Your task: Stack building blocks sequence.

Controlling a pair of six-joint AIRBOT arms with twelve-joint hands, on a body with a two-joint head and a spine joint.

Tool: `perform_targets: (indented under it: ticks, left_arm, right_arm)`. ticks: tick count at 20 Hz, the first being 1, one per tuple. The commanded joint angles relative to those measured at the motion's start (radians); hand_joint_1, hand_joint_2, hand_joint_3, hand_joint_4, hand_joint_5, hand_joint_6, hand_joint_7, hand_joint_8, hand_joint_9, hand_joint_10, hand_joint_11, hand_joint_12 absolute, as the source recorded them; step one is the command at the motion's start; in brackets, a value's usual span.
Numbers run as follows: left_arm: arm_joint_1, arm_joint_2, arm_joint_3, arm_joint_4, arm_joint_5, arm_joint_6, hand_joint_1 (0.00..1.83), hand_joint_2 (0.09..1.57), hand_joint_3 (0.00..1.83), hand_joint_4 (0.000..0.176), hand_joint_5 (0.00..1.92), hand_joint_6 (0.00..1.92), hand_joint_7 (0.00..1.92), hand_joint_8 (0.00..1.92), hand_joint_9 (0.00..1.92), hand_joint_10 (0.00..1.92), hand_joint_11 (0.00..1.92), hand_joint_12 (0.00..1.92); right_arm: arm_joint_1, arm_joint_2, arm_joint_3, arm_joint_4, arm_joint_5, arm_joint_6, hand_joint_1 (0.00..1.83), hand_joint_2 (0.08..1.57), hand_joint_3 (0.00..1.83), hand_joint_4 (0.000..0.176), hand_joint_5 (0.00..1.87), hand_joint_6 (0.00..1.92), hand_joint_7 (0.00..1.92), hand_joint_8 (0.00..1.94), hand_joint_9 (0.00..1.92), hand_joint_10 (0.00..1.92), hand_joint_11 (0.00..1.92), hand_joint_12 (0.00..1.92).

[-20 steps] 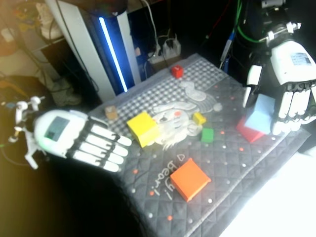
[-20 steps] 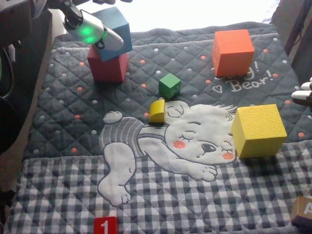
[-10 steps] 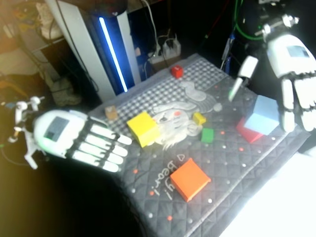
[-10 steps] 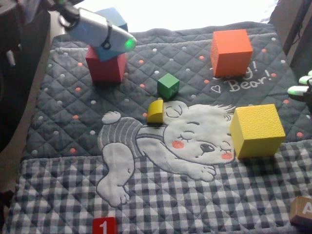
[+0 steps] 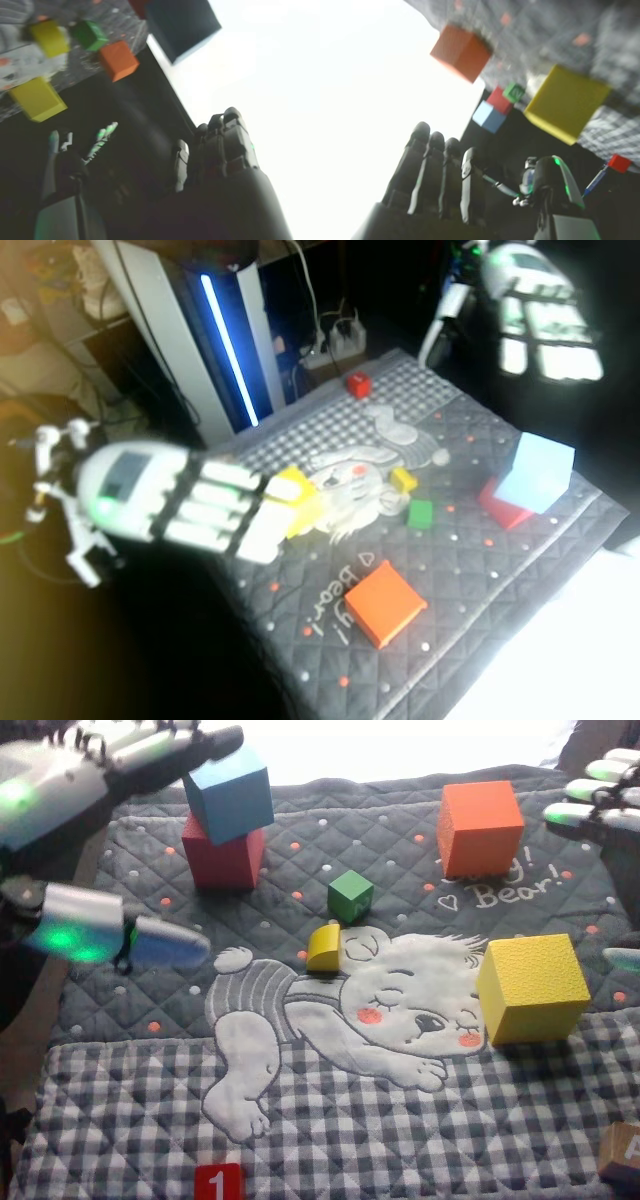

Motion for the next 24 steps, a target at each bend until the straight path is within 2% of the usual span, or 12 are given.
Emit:
perform_targets:
  ticks: [1, 3, 5, 8, 12, 15, 17, 19, 20, 21, 22, 24]
  left_arm:
    - [0.003, 0.003, -0.004, -0.022, -0.141, -0.009, 0.63, 0.85, 0.0, 0.176, 0.05, 0.01, 0.0, 0.0, 0.0, 0.0, 0.0, 0.0]
    - [0.032, 0.002, -0.005, -0.028, -0.143, -0.037, 0.66, 0.86, 0.0, 0.176, 0.08, 0.02, 0.0, 0.0, 0.0, 0.0, 0.0, 0.0]
    - [0.086, -0.001, -0.012, -0.056, -0.191, -0.065, 0.66, 0.85, 0.0, 0.176, 0.1, 0.02, 0.0, 0.0, 0.0, 0.0, 0.0, 0.0]
    - [0.133, -0.015, -0.016, -0.097, -0.233, -0.071, 0.7, 0.86, 0.0, 0.176, 0.11, 0.01, 0.0, 0.0, 0.0, 0.0, 0.0, 0.0]
    - [0.156, -0.023, -0.015, -0.109, -0.252, -0.091, 0.7, 0.87, 0.0, 0.175, 0.12, 0.01, 0.0, 0.0, 0.0, 0.0, 0.0, 0.0]
    - [0.164, -0.026, -0.015, -0.116, -0.257, -0.093, 0.71, 0.88, 0.0, 0.176, 0.09, 0.0, 0.0, 0.0, 0.0, 0.0, 0.0, 0.0]
    - [0.166, -0.029, -0.012, -0.117, -0.258, -0.098, 0.69, 0.89, 0.01, 0.176, 0.11, 0.0, 0.0, 0.0, 0.0, 0.0, 0.0, 0.0]
    - [0.169, -0.032, -0.007, -0.119, -0.258, -0.106, 0.71, 0.9, 0.01, 0.176, 0.12, 0.01, 0.0, 0.0, 0.0, 0.0, 0.0, 0.0]
    - [0.169, -0.033, -0.006, -0.119, -0.258, -0.107, 0.71, 0.9, 0.01, 0.176, 0.11, 0.0, 0.0, 0.0, 0.0, 0.0, 0.0, 0.0]
    - [0.17, -0.033, -0.005, -0.12, -0.258, -0.107, 0.72, 0.89, 0.01, 0.176, 0.11, 0.0, 0.0, 0.0, 0.0, 0.0, 0.0, 0.0]
    - [0.17, -0.034, -0.005, -0.12, -0.258, -0.107, 0.72, 0.89, 0.01, 0.176, 0.11, 0.0, 0.0, 0.0, 0.0, 0.0, 0.0, 0.0]
    - [0.171, -0.038, -0.002, -0.12, -0.257, -0.107, 0.71, 0.9, 0.01, 0.176, 0.11, 0.0, 0.0, 0.0, 0.0, 0.0, 0.0, 0.0]
  right_arm:
    - [0.017, -0.006, 0.009, 0.014, 0.098, -0.002, 0.77, 1.1, 0.0, 0.072, 0.27, 0.0, 0.29, 0.01, 0.26, 0.01, 0.24, 0.05]
    - [0.051, -0.034, 0.018, -0.019, 0.063, 0.0, 0.85, 1.05, 0.0, 0.061, 0.27, 0.0, 0.31, 0.01, 0.28, 0.01, 0.29, 0.06]
    - [0.09, -0.068, 0.033, -0.076, 0.015, 0.028, 0.83, 1.06, 0.0, 0.085, 0.23, 0.0, 0.22, 0.0, 0.19, 0.0, 0.22, 0.03]
    - [0.101, -0.104, 0.044, -0.12, -0.036, 0.049, 0.81, 1.04, 0.0, 0.141, 0.17, 0.0, 0.14, 0.0, 0.1, 0.0, 0.17, 0.01]
    - [0.101, -0.128, 0.06, -0.148, -0.106, 0.07, 0.73, 1.0, 0.0, 0.072, 0.15, 0.0, 0.17, 0.01, 0.15, 0.02, 0.16, 0.01]
    - [0.1, -0.14, 0.074, -0.15, -0.143, 0.071, 0.7, 1.0, 0.0, 0.076, 0.16, 0.0, 0.16, 0.0, 0.13, 0.0, 0.1, 0.0]
    - [0.099, -0.147, 0.087, -0.149, -0.171, 0.071, 0.7, 1.01, 0.0, 0.108, 0.15, 0.0, 0.14, 0.0, 0.12, 0.0, 0.1, 0.0]
    - [0.099, -0.156, 0.098, -0.145, -0.189, 0.072, 0.72, 1.01, 0.0, 0.1, 0.21, 0.01, 0.19, 0.0, 0.18, 0.01, 0.18, 0.05]
    - [0.099, -0.158, 0.1, -0.143, -0.191, 0.072, 0.8, 1.0, 0.0, 0.081, 0.27, 0.01, 0.28, 0.01, 0.27, 0.01, 0.25, 0.11]
    - [0.099, -0.163, 0.104, -0.14, -0.193, 0.072, 0.98, 1.02, 0.0, 0.005, 0.48, 0.02, 0.61, 0.03, 0.74, 0.15, 0.42, 1.12]
    - [0.099, -0.164, 0.105, -0.14, -0.194, 0.073, 0.98, 1.02, 0.0, 0.005, 0.48, 0.02, 0.61, 0.03, 0.74, 0.15, 0.42, 1.12]
    - [0.099, -0.168, 0.109, -0.138, -0.194, 0.073, 1.13, 1.12, 0.0, 0.0, 0.74, 0.02, 0.83, 0.02, 0.94, 0.68, 0.8, 1.36]
